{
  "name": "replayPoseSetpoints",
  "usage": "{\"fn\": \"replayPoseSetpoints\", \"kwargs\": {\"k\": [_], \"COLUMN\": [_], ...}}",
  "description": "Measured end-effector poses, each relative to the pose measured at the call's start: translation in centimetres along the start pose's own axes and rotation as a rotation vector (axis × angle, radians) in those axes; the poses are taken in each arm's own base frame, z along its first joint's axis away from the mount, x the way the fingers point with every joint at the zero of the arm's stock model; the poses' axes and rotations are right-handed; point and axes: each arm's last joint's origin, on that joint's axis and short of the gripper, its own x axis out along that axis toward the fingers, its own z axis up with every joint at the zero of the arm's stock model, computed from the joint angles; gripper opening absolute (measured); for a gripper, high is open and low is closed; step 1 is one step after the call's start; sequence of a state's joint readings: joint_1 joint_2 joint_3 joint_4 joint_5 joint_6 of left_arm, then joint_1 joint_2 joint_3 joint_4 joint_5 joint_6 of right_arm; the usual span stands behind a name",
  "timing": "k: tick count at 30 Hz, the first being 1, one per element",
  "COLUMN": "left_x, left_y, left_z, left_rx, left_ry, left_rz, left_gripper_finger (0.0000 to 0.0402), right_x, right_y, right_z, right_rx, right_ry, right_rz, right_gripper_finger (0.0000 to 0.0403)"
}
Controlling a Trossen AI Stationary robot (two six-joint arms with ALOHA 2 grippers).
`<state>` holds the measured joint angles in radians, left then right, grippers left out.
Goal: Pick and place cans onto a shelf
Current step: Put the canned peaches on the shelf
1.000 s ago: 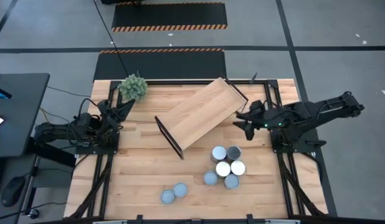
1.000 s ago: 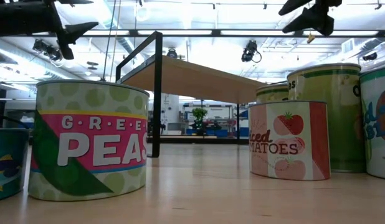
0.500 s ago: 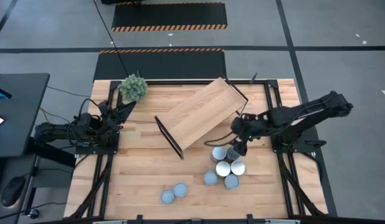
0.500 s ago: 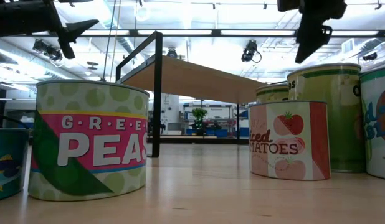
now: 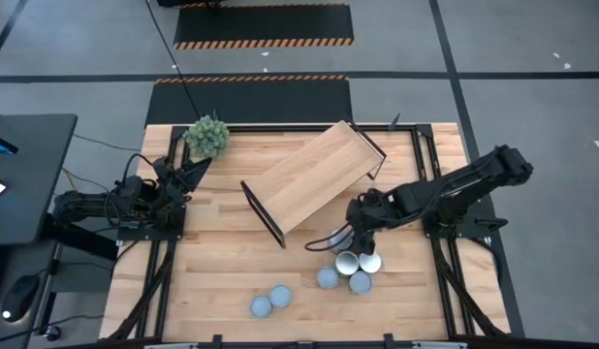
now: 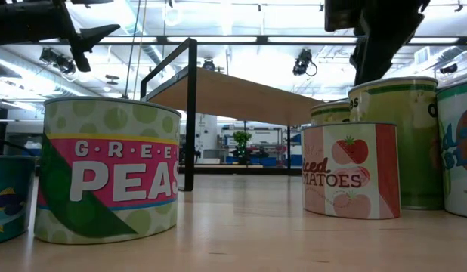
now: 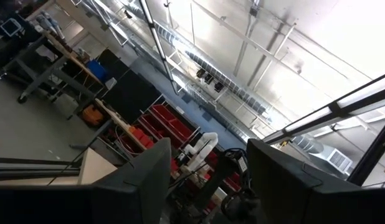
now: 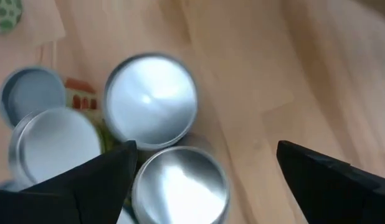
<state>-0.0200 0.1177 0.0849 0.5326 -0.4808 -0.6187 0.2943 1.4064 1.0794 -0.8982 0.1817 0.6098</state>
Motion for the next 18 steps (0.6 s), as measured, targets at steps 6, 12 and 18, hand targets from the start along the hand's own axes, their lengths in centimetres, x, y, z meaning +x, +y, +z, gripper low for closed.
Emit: {"fn": "replayPoseSetpoints", "kwargs": {"k": [6, 12, 18], "left_x": [0.0, 0.0, 0.0], "left_y": [0.1, 0.1, 0.1], "left_z": [-0.1, -0.1, -0.2], "left_rx": [0.005, 0.010, 0.011], "left_ry": [0.006, 0.012, 0.015], "left_rz": [0.005, 0.009, 0.011], "left_gripper_finger": [0.0215, 0.0215, 0.0215], "right_x": [0.0, 0.3, 1.0], "right_y": [0.0, -0.1, 0.1], "right_z": [-0.3, -0.4, -1.0], "right_rx": [-0.001, -0.026, -0.048], "right_ry": [0.047, 0.047, 0.050], "right_rz": [0.022, 0.023, 0.024], "right_gripper_finger": [0.0399, 0.0399, 0.0400]}}
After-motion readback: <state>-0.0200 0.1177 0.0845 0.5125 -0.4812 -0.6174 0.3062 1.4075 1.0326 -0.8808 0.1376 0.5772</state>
